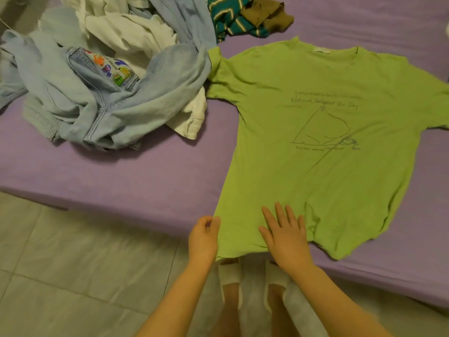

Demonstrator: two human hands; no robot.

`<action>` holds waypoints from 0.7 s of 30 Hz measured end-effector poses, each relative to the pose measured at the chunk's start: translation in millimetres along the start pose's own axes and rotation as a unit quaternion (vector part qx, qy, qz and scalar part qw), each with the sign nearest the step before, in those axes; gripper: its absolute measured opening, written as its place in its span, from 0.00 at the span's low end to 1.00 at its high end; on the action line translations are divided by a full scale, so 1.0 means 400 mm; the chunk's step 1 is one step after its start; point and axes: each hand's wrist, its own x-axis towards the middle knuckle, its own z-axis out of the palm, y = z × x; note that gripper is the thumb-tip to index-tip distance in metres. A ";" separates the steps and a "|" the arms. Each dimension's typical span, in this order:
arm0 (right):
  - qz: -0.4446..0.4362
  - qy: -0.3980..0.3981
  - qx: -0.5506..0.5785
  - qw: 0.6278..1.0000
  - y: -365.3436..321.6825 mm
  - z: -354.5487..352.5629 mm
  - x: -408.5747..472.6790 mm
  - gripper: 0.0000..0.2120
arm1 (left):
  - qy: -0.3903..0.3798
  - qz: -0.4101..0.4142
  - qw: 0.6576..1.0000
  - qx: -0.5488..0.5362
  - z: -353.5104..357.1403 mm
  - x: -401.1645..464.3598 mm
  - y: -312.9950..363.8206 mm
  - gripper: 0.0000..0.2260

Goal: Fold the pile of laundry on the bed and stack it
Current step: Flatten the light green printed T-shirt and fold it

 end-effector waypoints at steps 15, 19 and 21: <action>0.039 0.082 0.084 0.992 0.306 -0.040 -0.109 0.16 | -0.218 0.461 0.786 0.351 0.299 -0.102 0.153 0.12; 0.071 0.103 0.114 0.986 0.435 -0.043 -0.143 0.10 | -0.288 0.506 0.718 0.382 0.446 -0.171 0.181 0.14; 0.094 0.135 0.138 0.977 0.486 -0.046 -0.139 0.10 | -0.290 0.497 0.695 0.432 0.498 -0.191 0.183 0.16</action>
